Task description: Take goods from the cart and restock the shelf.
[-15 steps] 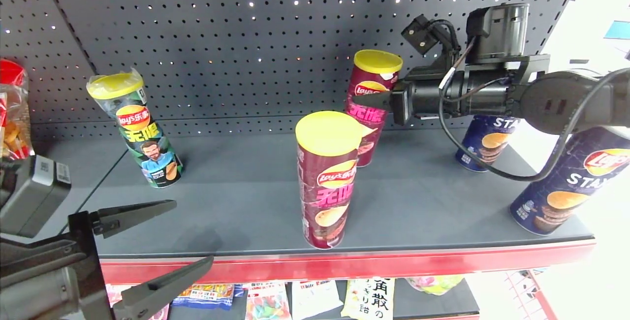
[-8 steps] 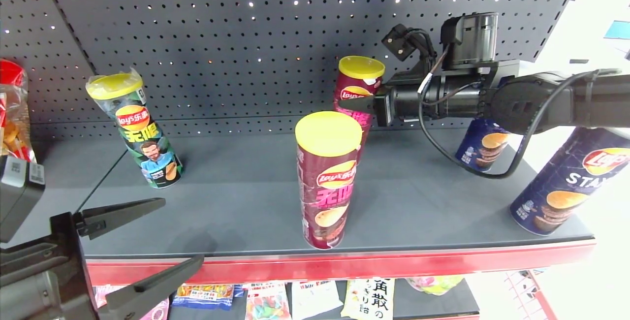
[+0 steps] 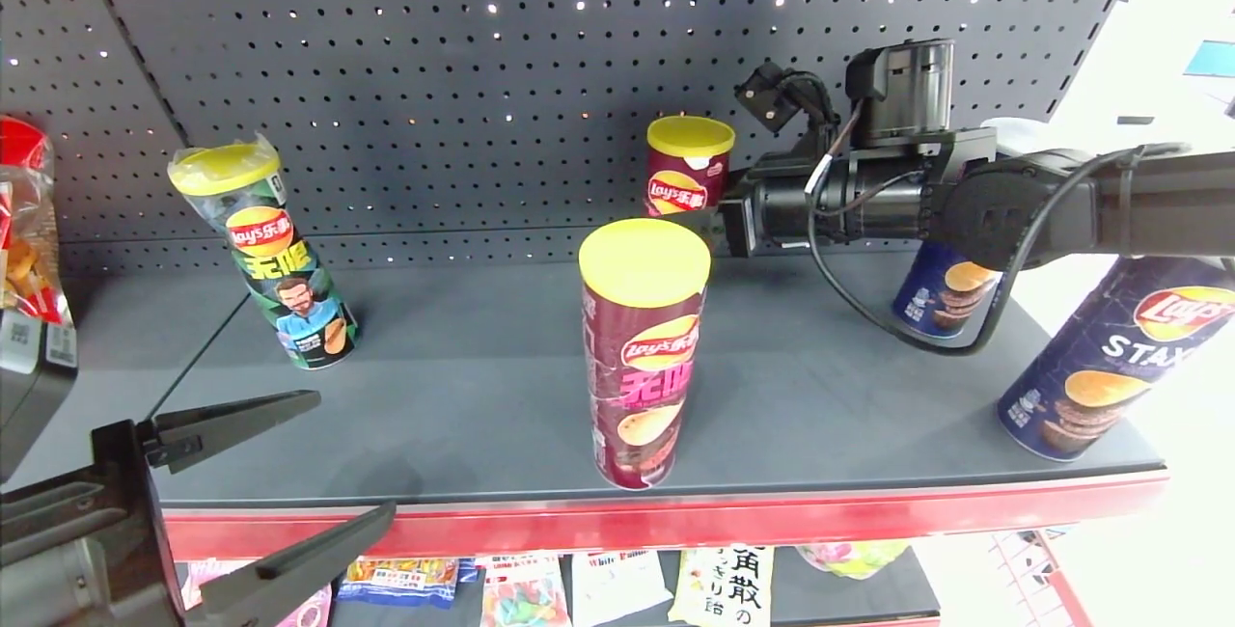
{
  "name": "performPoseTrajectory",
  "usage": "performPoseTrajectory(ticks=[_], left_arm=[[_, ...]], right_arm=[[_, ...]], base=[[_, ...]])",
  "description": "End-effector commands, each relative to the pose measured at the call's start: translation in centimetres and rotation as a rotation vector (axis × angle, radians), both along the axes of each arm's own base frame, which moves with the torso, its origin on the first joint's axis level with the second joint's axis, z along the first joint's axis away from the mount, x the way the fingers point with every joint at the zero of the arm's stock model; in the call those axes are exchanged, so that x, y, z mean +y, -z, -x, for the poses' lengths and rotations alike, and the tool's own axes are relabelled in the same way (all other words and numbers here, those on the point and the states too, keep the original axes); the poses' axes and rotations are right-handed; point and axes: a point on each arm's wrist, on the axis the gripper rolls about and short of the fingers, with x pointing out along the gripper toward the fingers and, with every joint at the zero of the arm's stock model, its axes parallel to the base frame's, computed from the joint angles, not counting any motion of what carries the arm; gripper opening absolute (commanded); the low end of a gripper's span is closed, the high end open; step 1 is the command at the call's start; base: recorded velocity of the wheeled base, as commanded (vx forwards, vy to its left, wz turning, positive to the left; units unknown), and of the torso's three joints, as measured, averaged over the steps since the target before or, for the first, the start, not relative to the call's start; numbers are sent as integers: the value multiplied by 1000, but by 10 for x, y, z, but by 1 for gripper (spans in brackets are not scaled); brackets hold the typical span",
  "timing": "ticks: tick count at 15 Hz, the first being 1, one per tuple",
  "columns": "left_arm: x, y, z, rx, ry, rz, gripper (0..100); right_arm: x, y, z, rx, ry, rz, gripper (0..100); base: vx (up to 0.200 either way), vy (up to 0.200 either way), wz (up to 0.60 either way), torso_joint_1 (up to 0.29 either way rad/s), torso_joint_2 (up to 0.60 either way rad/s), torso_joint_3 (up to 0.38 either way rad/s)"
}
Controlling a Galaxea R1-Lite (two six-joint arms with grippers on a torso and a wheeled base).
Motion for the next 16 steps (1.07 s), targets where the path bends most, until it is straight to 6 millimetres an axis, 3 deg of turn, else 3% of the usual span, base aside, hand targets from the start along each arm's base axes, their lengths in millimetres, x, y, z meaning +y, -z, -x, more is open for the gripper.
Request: performPoseTrajectory(ticks=[1, 5, 11, 16], left_arm=[[0, 0, -1, 2, 0, -1, 100], [0, 2, 0, 10, 1, -3, 100], [0, 3, 0, 21, -2, 4, 100], [-1, 8, -2, 40, -9, -10, 100]], right_arm=[[-1, -2, 2, -2, 0, -1, 100], [-5, -7, 12, -6, 13, 2, 100], [-19, -19, 44, -14, 35, 8, 100], [-43, -23, 90, -9, 82, 25, 100]], base=[[0, 0, 0, 0, 0, 0], [0, 0, 0, 0, 0, 0], [0, 0, 0, 0, 0, 0], [0, 0, 0, 0, 0, 0]])
